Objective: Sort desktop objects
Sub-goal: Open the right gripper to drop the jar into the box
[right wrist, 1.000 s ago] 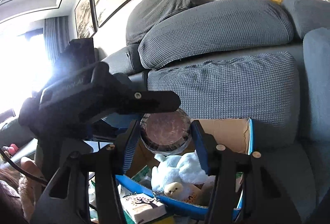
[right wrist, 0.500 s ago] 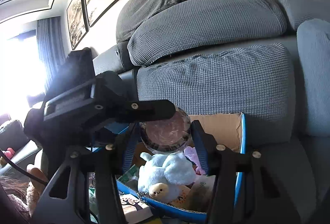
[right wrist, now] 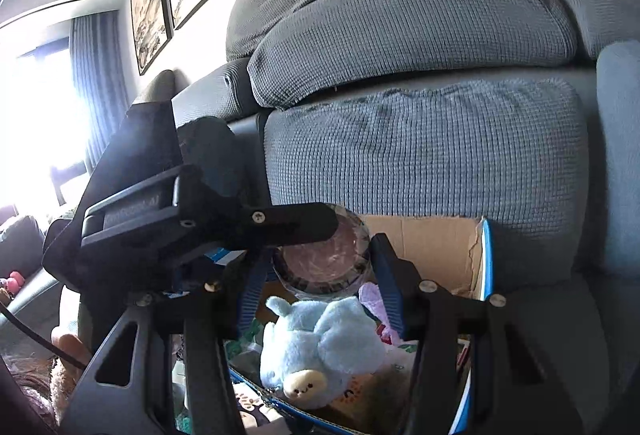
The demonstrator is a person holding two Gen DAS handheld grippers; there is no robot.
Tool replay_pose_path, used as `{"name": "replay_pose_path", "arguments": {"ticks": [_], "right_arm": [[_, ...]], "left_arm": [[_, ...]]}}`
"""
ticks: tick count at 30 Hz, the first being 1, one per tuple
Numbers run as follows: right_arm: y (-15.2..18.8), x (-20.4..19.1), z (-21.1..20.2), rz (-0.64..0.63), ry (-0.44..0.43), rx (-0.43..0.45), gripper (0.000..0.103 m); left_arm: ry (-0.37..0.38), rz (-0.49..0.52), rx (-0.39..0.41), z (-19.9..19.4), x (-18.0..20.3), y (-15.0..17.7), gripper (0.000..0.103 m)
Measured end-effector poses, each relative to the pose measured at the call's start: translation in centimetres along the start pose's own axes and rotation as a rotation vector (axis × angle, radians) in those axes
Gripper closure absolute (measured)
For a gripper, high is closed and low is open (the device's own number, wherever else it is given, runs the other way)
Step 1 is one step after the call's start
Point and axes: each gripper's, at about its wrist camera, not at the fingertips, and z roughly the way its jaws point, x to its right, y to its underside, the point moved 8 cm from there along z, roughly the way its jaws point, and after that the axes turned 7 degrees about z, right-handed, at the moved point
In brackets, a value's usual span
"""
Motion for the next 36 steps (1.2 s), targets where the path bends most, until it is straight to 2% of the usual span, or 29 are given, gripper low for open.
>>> {"name": "replay_pose_path", "arguments": {"ticks": [18,36], "right_arm": [[1.2,1.6,-0.1,0.056,-0.009,-0.014,0.05],[1.2,1.4,-0.4,0.041,-0.001,0.0,0.049]], "left_arm": [[0.022,-0.004,-0.028,0.9,-0.1,0.7,0.003],[-0.002,0.025,-0.045,1.5,0.6,1.6,0.003]]}}
